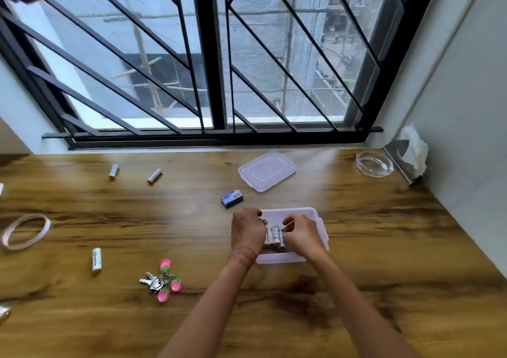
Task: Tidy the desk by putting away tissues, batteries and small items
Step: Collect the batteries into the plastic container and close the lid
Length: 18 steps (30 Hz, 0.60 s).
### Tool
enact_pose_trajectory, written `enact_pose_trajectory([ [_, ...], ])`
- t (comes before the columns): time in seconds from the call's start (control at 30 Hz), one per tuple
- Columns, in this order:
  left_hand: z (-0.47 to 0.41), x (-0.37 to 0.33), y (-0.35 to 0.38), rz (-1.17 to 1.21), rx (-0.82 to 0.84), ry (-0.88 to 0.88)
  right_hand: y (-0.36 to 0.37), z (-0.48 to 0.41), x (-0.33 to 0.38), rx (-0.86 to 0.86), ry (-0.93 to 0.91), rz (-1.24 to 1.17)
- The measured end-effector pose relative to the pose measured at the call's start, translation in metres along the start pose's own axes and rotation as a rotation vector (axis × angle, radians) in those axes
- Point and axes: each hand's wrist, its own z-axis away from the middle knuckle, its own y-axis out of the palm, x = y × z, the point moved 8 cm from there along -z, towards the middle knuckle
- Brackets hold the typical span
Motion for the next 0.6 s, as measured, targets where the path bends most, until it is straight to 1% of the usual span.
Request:
enact_pose_trajectory([
  [0.17, -0.001, 0.008, -0.039, 0.029, -0.135, 0.004, -0.007, 0.001, 0.021, -0.066, -0.103, -0.049],
  [0.33, 0.001, 0.040, -0.089, 0.041, -0.266, -0.044, -0.001, 0.009, 0.082, -0.084, -0.292, -0.093],
  [0.47, 0.008, 0.094, -0.144, 0.006, -0.395, -0.168, 0.036, 0.015, 0.137, -0.033, -0.440, -0.138],
  [0.6, 0.013, 0.156, -0.191, -0.106, -0.437, -0.342, 0.096, 0.010, 0.184, 0.081, -0.512, -0.089],
])
